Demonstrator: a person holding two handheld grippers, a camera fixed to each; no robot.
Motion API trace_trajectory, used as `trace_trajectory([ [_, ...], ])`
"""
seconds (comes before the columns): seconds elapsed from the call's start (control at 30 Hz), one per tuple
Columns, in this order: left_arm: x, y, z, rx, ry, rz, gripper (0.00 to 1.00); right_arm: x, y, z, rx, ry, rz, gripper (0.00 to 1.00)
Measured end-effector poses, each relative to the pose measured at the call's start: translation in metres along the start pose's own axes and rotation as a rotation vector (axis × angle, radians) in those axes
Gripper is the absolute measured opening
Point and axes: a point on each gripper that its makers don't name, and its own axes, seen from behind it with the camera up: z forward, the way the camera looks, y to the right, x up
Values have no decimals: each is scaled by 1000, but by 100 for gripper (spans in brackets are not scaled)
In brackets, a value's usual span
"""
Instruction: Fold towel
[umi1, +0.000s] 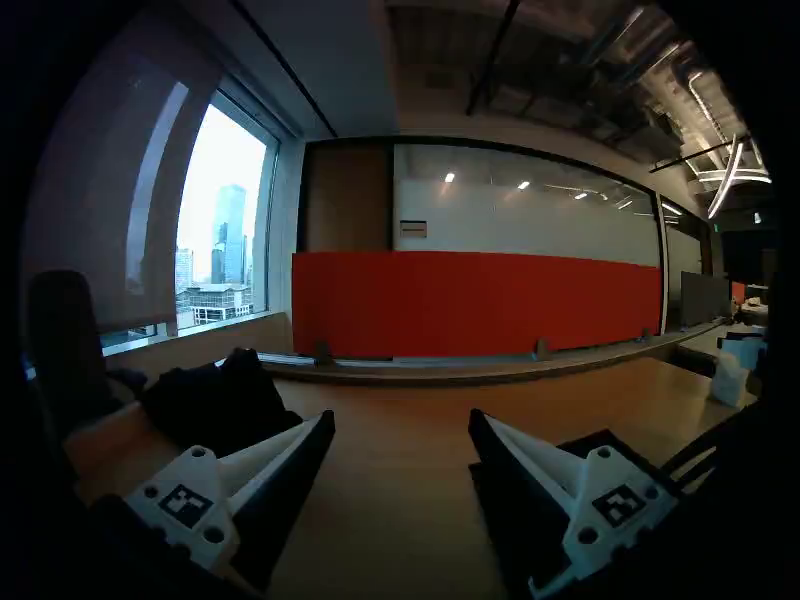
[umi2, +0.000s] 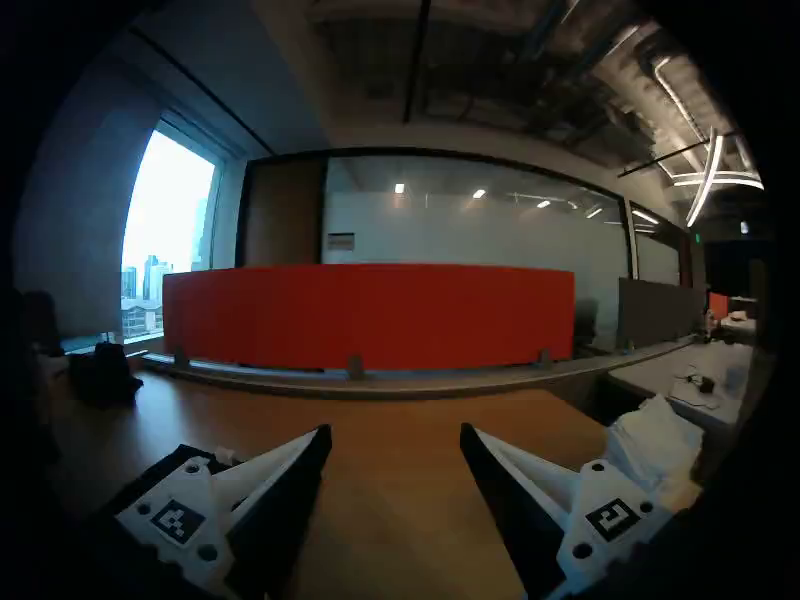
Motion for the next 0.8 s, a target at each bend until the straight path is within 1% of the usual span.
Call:
trace_trajectory([
  [0.17,41,1,-6,-7,11,8,99,45,0,-9,-18,4,6,100],
  [0.3,59,0,-9,-7,-1,7,99,70,1,-15,-21,9,5,99],
  [0.47,78,2,-13,-14,-11,8,99,85,4,-20,-20,-8,1,100],
  [0.57,84,4,-14,-29,-22,10,100,93,1,-20,-9,-12,-7,99],
  [0.67,89,10,-14,-57,-39,19,100,96,-8,-20,21,-26,-29,100],
  [0.8,91,19,-15,-106,-66,39,100,94,-25,-20,80,-56,-77,100],
])
